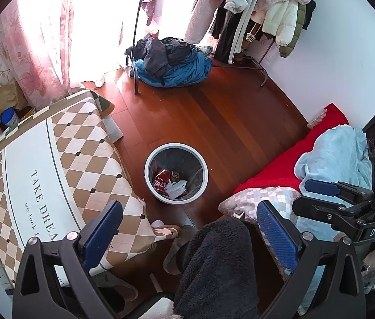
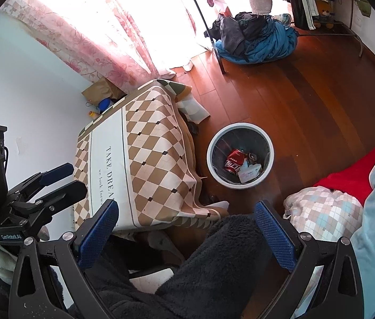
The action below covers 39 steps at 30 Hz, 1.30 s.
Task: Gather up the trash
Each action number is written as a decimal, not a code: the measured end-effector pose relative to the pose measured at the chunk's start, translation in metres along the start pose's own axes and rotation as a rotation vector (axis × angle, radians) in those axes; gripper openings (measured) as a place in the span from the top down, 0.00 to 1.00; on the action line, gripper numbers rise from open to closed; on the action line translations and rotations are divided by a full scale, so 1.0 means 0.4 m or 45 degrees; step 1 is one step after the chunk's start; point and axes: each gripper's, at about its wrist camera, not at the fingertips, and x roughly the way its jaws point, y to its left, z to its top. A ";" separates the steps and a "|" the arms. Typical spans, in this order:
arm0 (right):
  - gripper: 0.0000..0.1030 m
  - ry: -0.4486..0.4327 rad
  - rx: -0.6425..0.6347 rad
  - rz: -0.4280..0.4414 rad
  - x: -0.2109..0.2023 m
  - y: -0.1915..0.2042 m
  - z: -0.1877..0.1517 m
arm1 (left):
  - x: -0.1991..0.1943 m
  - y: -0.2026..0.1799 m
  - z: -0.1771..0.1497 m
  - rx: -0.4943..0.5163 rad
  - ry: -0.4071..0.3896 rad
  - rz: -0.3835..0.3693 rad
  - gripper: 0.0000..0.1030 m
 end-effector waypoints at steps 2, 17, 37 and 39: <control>0.00 0.001 -0.002 -0.002 -0.001 0.003 -0.002 | -0.002 0.001 0.000 0.003 -0.002 0.004 0.00; 0.00 -0.001 -0.042 -0.058 -0.022 0.018 -0.009 | -0.002 -0.014 -0.007 0.006 -0.021 0.054 0.00; 0.00 0.013 -0.047 -0.066 -0.010 0.018 -0.011 | -0.003 0.003 -0.018 -0.007 -0.009 0.046 0.00; 0.00 0.013 -0.044 -0.066 -0.009 0.019 -0.011 | -0.003 0.004 -0.019 -0.005 -0.007 0.044 0.00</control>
